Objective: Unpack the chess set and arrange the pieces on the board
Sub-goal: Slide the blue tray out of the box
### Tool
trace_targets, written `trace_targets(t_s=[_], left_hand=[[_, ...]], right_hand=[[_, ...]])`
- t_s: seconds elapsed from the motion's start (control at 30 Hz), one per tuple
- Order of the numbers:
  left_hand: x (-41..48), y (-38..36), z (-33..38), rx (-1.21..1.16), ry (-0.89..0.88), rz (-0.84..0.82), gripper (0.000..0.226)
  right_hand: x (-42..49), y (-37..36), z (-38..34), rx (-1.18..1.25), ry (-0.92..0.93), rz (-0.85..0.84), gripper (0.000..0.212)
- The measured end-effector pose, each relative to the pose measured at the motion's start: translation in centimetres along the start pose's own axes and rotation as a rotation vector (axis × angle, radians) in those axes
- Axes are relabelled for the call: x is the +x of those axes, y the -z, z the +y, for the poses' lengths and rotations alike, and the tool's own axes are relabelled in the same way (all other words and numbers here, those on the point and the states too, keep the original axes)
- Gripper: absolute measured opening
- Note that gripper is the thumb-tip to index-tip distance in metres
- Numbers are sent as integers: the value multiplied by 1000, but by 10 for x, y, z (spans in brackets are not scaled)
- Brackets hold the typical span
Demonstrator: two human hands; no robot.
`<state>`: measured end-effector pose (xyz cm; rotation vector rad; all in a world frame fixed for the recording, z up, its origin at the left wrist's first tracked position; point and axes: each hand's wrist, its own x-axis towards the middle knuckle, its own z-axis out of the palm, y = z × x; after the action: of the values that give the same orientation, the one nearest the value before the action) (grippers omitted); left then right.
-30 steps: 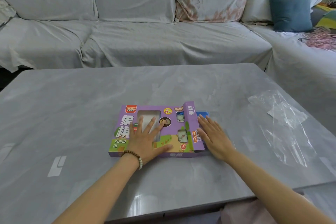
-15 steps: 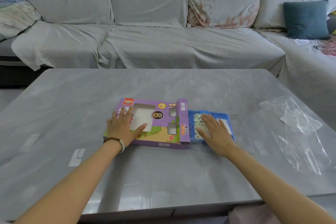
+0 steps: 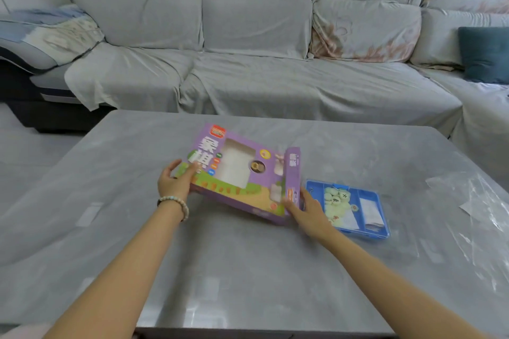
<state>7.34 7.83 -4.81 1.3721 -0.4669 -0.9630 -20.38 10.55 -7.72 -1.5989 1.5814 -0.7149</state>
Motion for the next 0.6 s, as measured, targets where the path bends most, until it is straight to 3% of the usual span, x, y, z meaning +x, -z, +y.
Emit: trace_targets(t_s=[0.1,0.2,0.43,0.6], left_hand=[[17,8,28,-222,-36,132,47],[16,-1,45,-233,-54,123,45],[-17,-100,29,-292,6,-40,45],[-52,-200,-10,-162,73,-315,40]], right_hand=[[4,-1,-3,17,-46,10,77],[9,0,-29,175,-9,-27,74],[53,44,-69,933,-86,-76,44],[90,105,-38,1098,-225,105,31]])
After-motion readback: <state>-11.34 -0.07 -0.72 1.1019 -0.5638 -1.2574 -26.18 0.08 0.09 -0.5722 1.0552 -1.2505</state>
